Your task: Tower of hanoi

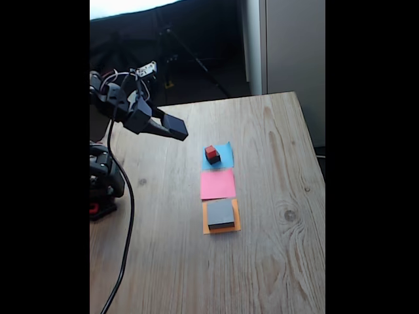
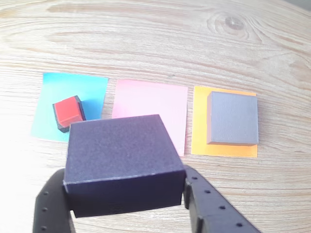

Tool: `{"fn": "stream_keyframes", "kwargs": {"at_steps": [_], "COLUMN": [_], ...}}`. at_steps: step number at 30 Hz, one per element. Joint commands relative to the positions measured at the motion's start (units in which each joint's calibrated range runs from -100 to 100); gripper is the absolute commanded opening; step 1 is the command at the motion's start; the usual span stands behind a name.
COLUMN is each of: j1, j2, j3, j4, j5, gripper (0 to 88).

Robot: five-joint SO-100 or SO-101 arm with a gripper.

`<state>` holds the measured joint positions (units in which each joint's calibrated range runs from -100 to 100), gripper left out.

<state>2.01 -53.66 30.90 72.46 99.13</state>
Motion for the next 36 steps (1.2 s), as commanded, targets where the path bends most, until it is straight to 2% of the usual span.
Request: {"fn": "stream_keyframes", "kwargs": {"at_steps": [1, 14, 20, 36], "j1": [1.62, 3.71, 4.46, 4.80], "j2": [-4.03, -0.09, 9.60, 41.47], "j3": [11.10, 44.83, 56.65, 60.01], "j4": [-9.69, -55.34, -81.73, -120.17], "j5": [0.87, 0.87, 0.87, 0.87], "gripper": [0.2, 0.2, 0.2, 0.2]}}
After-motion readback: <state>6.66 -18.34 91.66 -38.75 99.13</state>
